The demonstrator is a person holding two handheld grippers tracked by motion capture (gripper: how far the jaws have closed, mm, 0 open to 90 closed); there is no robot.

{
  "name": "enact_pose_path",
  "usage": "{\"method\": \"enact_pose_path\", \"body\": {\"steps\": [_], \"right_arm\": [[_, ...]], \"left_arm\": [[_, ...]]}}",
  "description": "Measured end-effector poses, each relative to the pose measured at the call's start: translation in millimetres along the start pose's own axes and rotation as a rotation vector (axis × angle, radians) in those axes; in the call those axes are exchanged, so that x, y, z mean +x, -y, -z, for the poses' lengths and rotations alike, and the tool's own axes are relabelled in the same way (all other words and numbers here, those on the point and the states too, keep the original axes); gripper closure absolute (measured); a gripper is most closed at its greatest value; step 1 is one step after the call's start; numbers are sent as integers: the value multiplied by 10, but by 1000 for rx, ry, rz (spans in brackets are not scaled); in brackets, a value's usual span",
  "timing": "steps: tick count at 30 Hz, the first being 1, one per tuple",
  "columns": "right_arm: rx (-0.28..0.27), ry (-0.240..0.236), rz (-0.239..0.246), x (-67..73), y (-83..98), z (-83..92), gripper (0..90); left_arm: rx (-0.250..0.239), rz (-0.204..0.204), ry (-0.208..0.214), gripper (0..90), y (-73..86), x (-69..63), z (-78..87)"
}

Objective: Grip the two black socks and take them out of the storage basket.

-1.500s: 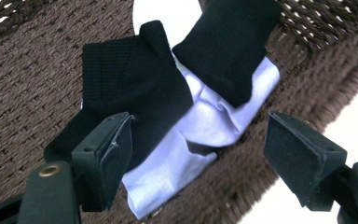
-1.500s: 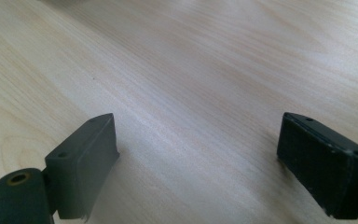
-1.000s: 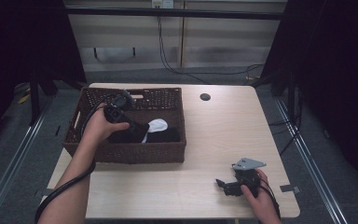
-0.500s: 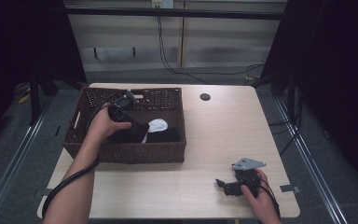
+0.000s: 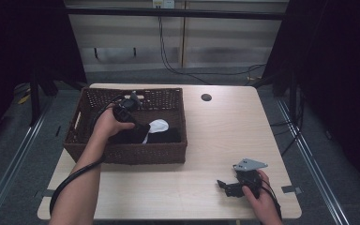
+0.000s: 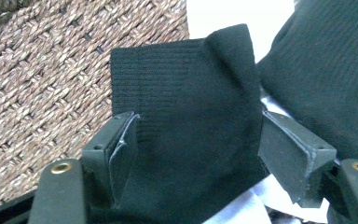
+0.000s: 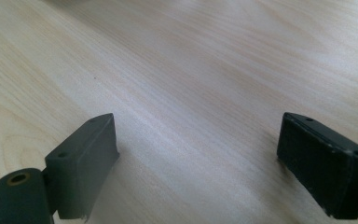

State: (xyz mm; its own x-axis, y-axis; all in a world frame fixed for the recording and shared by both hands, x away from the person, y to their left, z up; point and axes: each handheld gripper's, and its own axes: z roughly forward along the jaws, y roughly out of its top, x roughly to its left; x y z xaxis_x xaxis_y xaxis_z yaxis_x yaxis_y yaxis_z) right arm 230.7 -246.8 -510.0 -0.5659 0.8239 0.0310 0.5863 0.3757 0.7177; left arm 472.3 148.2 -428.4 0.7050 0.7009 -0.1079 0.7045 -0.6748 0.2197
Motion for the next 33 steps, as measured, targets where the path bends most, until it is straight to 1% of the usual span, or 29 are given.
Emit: {"method": "enact_pose_path", "body": {"steps": [1,4,5,6,7,13,14,15,16,17,20,21,22,23,24,26,27,28,30,32,33], "right_arm": [[0,0,-1,0,0,0,114],[1,-1,-2,1,0,1,114],[1,-1,-3,1,0,1,114],[0,0,0,0,0,0,114],[0,-1,-2,1,0,0,114],[0,-1,-1,0,0,0,114],[1,-1,-2,1,0,1,114],[1,-1,-3,2,0,1,114],[1,-1,-3,1,0,1,114],[1,-1,-2,1,0,1,113],[0,-1,-2,1,0,0,113],[0,-1,-2,1,0,0,113],[1,-1,4,-3,1,1,114],[1,-1,4,-3,1,1,114],[1,-1,3,-2,1,1,113],[1,-1,3,-2,1,1,113],[1,-1,3,-2,1,1,113],[1,-1,3,-2,1,1,113],[1,-2,3,-2,1,1,113],[1,-1,4,-3,1,0,114],[-1,-1,1,-1,0,0,113]], "left_arm": [[0,-4,12,283,-4,-3,-26],[14,-9,7,294,-14,-12,-99],[28,-10,13,299,-21,-10,-144],[28,-10,13,300,-21,-10,-144],[38,-14,5,303,-30,-9,-170],[57,-25,11,365,-48,-29,-234],[77,-38,12,377,-49,-29,-252],[84,-36,17,405,-48,-28,-274],[81,-25,28,419,-39,-30,-324],[82,-21,27,429,-39,-28,-331],[92,-28,22,492,-48,-39,-327],[105,-41,13,492,-54,-46,-323],[107,-54,8,551,-59,-56,-326],[112,-62,7,551,-64,-61,-325],[113,-54,9,670,-70,-76,-317],[117,-54,5,752,-74,-85,-312],[121,-54,5,752,-78,-97,-306],[126,-52,-2,796,-82,-111,-295],[129,-59,-6,804,-89,-126,-255],[125,-61,-6,804,-88,-135,-189],[122,-55,-5,805,-84,-136,-107]]}}
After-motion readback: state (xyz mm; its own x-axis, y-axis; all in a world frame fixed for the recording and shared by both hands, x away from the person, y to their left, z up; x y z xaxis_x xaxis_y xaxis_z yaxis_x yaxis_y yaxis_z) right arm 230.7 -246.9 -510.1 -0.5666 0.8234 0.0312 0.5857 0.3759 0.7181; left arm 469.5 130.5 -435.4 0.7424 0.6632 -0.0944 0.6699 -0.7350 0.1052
